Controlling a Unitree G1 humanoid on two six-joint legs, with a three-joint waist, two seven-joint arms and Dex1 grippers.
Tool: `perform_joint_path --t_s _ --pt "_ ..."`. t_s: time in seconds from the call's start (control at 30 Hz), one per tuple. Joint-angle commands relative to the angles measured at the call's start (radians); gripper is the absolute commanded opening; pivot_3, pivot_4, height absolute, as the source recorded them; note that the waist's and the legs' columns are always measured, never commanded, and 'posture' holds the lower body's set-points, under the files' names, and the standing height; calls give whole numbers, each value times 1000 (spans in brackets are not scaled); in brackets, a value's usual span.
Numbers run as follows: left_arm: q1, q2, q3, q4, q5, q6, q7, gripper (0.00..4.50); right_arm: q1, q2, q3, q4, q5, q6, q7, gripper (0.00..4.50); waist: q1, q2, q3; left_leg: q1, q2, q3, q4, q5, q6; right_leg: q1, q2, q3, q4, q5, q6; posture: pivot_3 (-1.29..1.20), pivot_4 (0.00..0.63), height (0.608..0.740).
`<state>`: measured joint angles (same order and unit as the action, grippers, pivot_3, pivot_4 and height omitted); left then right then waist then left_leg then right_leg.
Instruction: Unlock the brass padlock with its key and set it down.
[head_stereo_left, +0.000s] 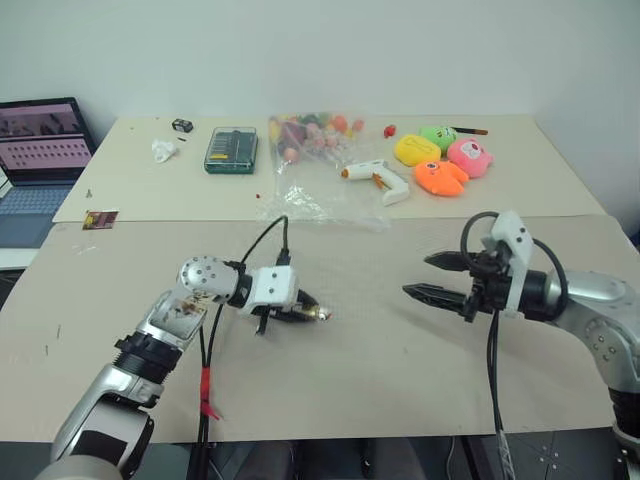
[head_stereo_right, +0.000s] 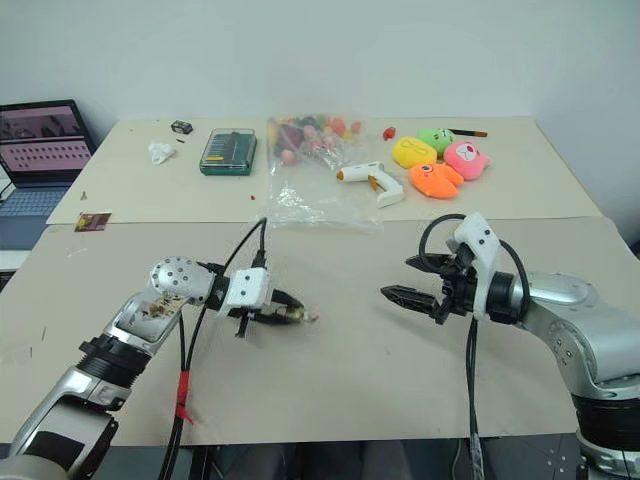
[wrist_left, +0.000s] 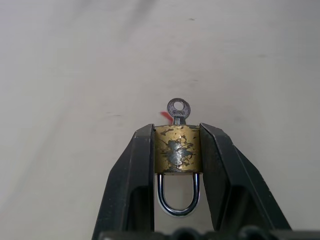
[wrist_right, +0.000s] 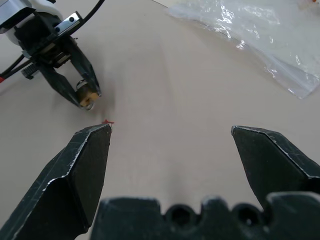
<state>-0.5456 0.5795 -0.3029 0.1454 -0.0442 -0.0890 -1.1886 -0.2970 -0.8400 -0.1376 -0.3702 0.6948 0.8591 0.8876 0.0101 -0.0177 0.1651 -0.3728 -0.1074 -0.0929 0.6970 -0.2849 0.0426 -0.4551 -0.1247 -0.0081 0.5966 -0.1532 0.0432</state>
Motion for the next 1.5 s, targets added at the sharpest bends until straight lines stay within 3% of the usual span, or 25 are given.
perform_joint_path --t_s 0.03,0.13,0.27,0.47,0.63,0.83,1.47,1.5 --pt "60 -34 46 -75 109 -160 214 786 20 -58 20 30 -4 -11 89 4500 1 0 0 0 0 0 0 0 0 0 0 0 0 0 0 0 150 740" --pt "140 -45 72 -136 225 -311 386 786 -4 -46 -15 86 47 23 104 4500 3 0 0 0 -1 1 0 0 0 0 -1 1 -1 0 0 0 150 740" --pt "234 -7 105 -181 557 -555 718 786 -20 -18 8 105 106 78 122 4500 3 0 0 0 0 3 -1 0 0 0 -1 2 -2 1 0 0 150 740" --pt "321 -15 134 -273 722 -665 942 786 -43 37 86 58 137 158 91 4500 6 0 0 2 1 7 -2 -1 2 0 -1 4 -1 2 0 0 150 740" --pt "350 -22 120 -305 734 -659 975 786 -81 138 114 38 109 104 25 4500 8 0 0 2 1 9 -1 -1 2 -1 -1 5 -1 2 1 0 150 740" --pt "376 -13 112 -293 752 -669 1001 786 -86 184 187 1 16 15 -6 4500 3 0 -1 2 2 10 -2 -1 2 -1 0 5 -1 2 1 0 150 740" --pt "368 -37 63 -293 715 -661 988 786 -105 261 219 -34 11 11 -30 4500 2 0 -1 3 2 11 -1 -1 2 -1 0 5 -1 2 1 0 150 740" --pt "363 -40 63 -293 711 -656 983 786 -105 266 220 -38 14 16 -36 4252 2 0 -1 3 2 11 -1 -1 2 -1 0 5 -1 2 1 0 150 740"
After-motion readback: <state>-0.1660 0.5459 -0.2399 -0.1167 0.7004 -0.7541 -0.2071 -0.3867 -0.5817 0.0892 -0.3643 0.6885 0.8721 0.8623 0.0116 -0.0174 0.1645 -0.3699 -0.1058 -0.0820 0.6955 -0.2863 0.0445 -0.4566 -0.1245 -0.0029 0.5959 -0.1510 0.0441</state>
